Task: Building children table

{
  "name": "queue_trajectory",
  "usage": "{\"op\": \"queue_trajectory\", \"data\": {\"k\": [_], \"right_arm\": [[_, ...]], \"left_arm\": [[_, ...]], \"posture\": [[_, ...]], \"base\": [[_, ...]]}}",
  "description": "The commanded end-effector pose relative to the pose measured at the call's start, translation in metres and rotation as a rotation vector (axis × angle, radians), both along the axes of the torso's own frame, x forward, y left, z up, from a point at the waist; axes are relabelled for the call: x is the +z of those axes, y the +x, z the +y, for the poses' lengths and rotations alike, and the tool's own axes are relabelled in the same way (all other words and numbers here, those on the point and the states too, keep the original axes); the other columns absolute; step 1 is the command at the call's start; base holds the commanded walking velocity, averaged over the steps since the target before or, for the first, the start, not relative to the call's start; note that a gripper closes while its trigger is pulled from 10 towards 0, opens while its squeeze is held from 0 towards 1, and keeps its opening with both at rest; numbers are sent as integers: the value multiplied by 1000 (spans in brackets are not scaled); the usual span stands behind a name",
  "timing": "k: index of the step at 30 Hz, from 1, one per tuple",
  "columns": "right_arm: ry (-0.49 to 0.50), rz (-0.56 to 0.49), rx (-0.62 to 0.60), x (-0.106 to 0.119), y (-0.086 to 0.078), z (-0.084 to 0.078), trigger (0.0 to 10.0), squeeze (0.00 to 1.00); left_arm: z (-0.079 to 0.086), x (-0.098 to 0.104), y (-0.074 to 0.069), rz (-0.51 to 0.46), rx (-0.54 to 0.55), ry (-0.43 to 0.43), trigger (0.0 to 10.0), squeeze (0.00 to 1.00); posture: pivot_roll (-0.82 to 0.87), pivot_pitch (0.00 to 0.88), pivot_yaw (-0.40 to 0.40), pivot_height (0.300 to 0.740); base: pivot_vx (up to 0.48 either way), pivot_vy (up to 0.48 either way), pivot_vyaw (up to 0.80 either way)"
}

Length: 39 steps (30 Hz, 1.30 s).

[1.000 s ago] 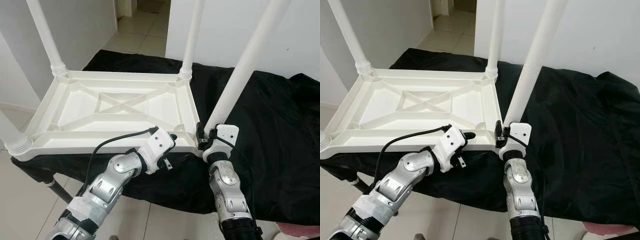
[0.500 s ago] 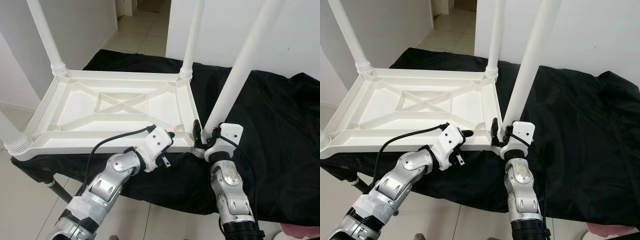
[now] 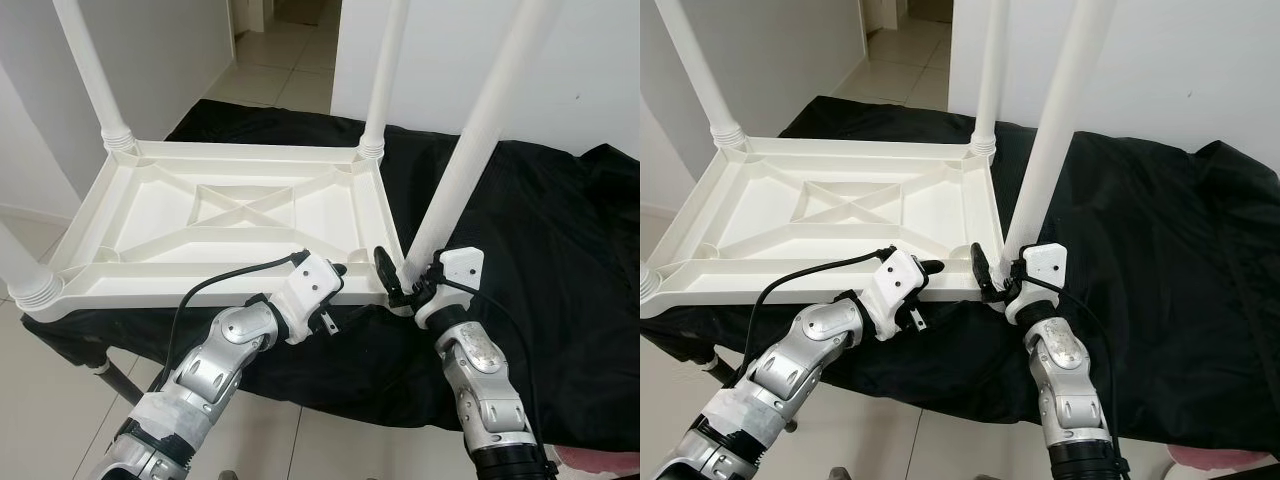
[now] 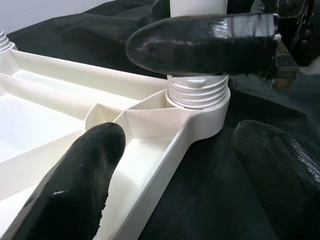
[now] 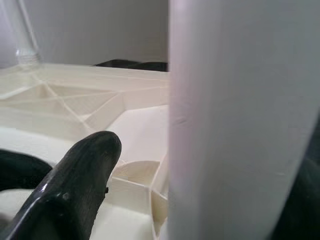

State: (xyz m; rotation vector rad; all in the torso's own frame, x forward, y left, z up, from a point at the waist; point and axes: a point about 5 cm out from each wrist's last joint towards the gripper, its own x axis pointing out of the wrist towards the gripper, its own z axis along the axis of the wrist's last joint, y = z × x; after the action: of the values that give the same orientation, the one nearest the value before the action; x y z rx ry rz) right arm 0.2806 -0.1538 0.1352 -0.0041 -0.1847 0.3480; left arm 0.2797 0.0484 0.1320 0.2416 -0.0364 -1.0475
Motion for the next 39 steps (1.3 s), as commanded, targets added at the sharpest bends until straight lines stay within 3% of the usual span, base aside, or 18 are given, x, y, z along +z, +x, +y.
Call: {"op": "queue_trajectory", "data": {"k": [1, 4, 6, 20, 21, 22, 23, 24, 34, 35, 36, 37, 39], "right_arm": [[-8, -7, 30, 0, 1, -3, 10000, 0], [-12, -7, 65, 0, 2, -4, 10000, 0], [-27, -1, 158, 1, 6, -7, 10000, 0], [-78, 29, 272, -2, 16, -9, 10000, 0], [-79, 36, 271, -4, 16, -11, 8863, 0], [-79, 36, 271, -4, 16, -11, 8863, 0], [-82, 45, 266, -7, 16, -13, 4941, 0], [-81, 55, 259, -10, 16, -16, 0, 0], [-79, 71, 231, -17, 15, -23, 0, 0], [-82, 71, 225, -17, 15, -23, 5294, 0], [-84, 69, 222, -17, 15, -23, 5294, 0], [-75, 70, 219, -16, 15, -23, 10000, 0], [-59, 70, 210, -16, 14, -22, 10000, 0]], "left_arm": [[-3, 2, -5, -3, -86, 12, 10000, 0], [-3, 2, -5, -2, -91, 14, 10000, 0], [-3, 1, -7, -1, -101, 21, 10000, 0], [-5, 1, -11, 6, -128, 26, 10000, 0], [-5, 1, -11, 7, -126, 26, 10000, 0], [-5, 1, -11, 7, -126, 26, 10000, 0], [-4, 1, -11, 6, -125, 27, 10000, 0], [-4, 1, -11, 5, -125, 28, 10000, 0], [-5, 1, -11, 6, -131, 30, 10000, 0], [-5, 1, -11, 7, -132, 30, 10000, 0], [-5, 1, -10, 7, -132, 29, 10000, 0], [-6, 1, -11, 7, -133, 29, 10000, 0], [-6, 1, -11, 6, -135, 29, 10000, 0]], "posture": [[-60, 0, -22, 740], [-54, 0, -18, 740], [-44, 0, -16, 740], [-24, 0, -27, 740], [-24, 0, -27, 740], [-24, 0, -27, 740], [-24, 0, -28, 740], [-24, 0, -26, 740], [-35, 0, -20, 740], [-38, 0, -17, 740], [-38, 0, -17, 740], [-39, 0, -17, 740], [-40, 0, -17, 740]], "base": [[0, 0, 0], [0, 0, 0], [0, 0, 0], [0, 0, 0], [0, 0, 0], [0, 0, 0], [0, 0, 0], [0, 0, 0], [0, 0, 0], [0, 0, 0], [0, 0, 0], [0, 0, 0], [0, 0, 0]]}}
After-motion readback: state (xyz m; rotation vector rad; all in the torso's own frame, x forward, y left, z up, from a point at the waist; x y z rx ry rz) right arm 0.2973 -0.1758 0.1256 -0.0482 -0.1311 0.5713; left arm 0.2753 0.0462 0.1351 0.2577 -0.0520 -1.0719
